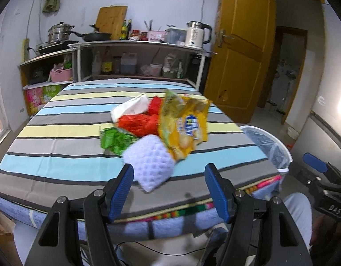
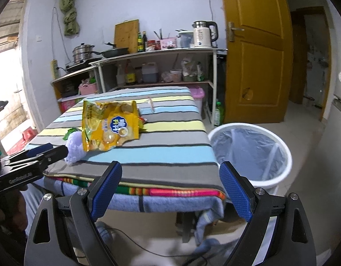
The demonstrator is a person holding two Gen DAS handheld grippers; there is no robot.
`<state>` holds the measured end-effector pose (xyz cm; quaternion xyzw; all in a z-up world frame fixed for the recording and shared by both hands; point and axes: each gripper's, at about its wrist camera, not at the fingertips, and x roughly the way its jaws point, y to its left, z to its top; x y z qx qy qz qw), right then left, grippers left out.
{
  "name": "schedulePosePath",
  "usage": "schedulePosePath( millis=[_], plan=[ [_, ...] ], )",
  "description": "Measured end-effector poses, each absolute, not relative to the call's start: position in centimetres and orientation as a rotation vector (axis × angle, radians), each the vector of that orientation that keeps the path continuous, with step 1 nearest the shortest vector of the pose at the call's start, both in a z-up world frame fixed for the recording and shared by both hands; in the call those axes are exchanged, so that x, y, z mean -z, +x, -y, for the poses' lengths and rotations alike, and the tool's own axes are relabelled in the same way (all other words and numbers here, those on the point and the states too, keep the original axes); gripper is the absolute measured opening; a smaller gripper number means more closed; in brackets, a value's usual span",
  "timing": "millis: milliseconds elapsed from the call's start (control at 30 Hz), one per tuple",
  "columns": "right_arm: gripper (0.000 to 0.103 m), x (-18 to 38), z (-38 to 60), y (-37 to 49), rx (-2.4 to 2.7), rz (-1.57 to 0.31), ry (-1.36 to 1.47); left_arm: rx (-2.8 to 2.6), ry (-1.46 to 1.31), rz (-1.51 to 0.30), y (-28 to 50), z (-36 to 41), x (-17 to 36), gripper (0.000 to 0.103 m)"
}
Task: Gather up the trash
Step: 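Grasp the white foam net with the left tool while the right tool grasps the yellow chip bag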
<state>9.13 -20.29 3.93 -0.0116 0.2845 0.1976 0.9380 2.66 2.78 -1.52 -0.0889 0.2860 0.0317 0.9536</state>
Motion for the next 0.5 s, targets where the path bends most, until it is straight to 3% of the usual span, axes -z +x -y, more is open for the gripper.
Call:
schedulePosePath(
  millis=[500],
  plan=[
    [0.090,-3.8,16.5,14.2,-0.475,-0.598,-0.046,-0.057,-0.280,-0.662,6.8,-5.8,3.4,0.071]
  ],
)
